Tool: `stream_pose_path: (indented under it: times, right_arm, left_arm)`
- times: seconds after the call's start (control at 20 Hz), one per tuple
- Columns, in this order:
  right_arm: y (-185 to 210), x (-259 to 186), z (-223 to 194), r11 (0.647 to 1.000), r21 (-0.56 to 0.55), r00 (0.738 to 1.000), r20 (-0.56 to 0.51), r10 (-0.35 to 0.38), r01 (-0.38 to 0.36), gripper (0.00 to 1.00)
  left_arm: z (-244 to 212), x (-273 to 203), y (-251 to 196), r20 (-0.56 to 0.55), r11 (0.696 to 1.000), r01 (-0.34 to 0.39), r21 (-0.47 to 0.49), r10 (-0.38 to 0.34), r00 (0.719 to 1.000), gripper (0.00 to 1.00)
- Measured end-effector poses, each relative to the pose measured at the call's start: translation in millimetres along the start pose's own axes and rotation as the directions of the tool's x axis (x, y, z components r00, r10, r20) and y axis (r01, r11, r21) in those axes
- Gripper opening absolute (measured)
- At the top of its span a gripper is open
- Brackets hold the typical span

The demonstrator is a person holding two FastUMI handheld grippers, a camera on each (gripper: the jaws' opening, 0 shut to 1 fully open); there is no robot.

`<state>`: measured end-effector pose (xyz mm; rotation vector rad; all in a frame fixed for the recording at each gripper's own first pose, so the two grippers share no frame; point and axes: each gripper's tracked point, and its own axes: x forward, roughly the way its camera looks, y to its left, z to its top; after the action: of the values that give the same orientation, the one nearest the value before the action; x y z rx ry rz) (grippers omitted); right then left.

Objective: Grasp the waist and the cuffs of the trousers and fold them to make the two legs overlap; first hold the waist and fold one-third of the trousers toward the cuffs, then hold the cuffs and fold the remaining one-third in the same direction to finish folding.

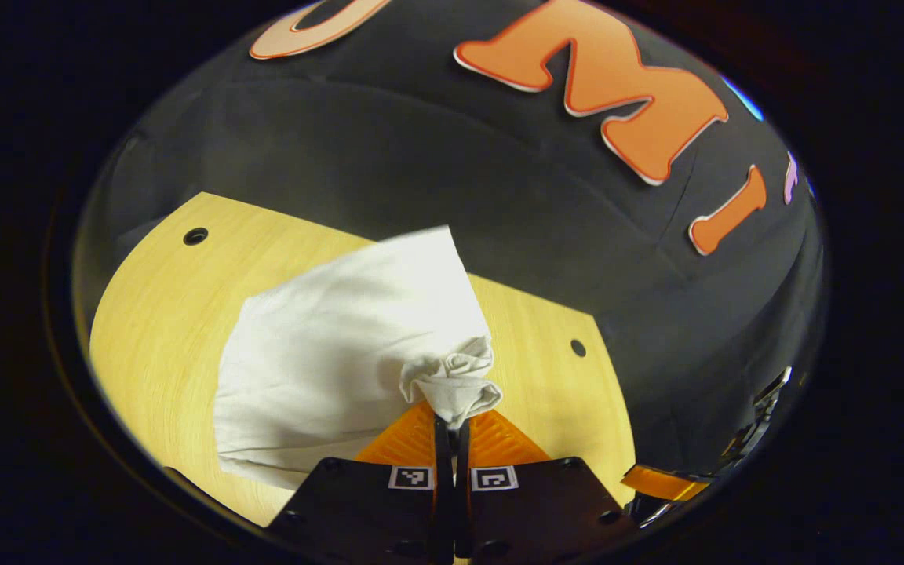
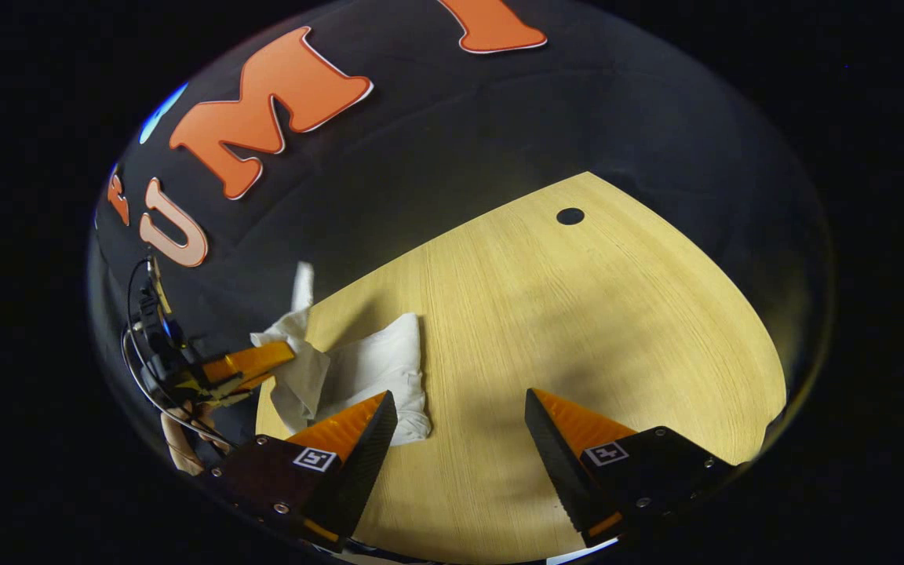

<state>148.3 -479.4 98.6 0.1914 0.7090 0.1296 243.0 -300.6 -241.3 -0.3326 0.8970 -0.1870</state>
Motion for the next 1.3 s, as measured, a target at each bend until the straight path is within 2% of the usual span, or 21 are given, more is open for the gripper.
stream_pose_path:
  times: [0.2,0.25,0.3,0.4,0.5,0.65,0.75,0.8,1.0,1.15,1.3]
  right_arm:
    - [-9,-3,0,1.0,0.013,1.0,0.002,-0.017,0.017,0.99]
    - [-11,-4,-1,1.0,0.013,1.0,0.002,-0.02,0.02,0.99]
    - [-11,-5,-2,1.0,0.013,1.0,0.002,-0.022,0.022,0.99]
    - [-10,-7,-3,1.0,0.012,1.0,0.003,-0.026,0.026,0.99]
    - [-5,-9,-3,1.0,0.008,1.0,0.008,-0.025,0.024,0.99]
    - [6,-13,0,0.999,-0.027,0.999,0.03,-0.028,0.029,0.99]
    - [14,-17,3,0.997,-0.07,0.998,0.051,-0.033,0.037,0.98]
    - [20,-19,5,0.995,-0.089,0.998,0.062,-0.03,0.036,0.98]
    - [52,-30,13,0.987,-0.158,0.995,0.104,0.001,0.015,0.99]
    - [76,-40,22,0.973,-0.229,0.988,0.153,0.022,0.014,0.98]
    - [102,-50,30,0.96,-0.279,0.979,0.195,0.054,0.002,0.98]
  left_arm:
    - [-34,17,-13,-0.077,1.0,-0.009,0.027,0.011,0.997,0.07]
    - [-46,23,-15,-0.094,0.999,-0.002,0.033,0.005,0.996,0.14]
    - [-50,25,-21,-0.105,0.999,0.016,0.032,-0.013,0.994,0.25]
    - [-60,22,-27,-0.116,0.999,0.039,0.035,-0.035,0.993,0.63]
    - [-59,15,-26,-0.111,0.996,0.044,0.08,-0.035,0.993,1.0]
    - [-52,-4,-23,-0.066,0.992,0.043,0.115,-0.035,0.997,1.0]
    - [-36,-32,-15,-0.013,0.99,0.035,0.138,-0.033,0.999,0.96]
    - [-28,-45,-11,0.015,0.987,0.024,0.156,-0.027,1.0,1.0]
    - [-1,-101,15,0.119,0.978,-0.013,0.209,-0.012,0.993,0.99]
    - [22,-139,35,0.232,0.972,-0.05,0.23,-0.005,0.973,0.99]
    - [42,-172,32,0.341,0.968,-0.09,0.233,0.006,0.94,0.99]
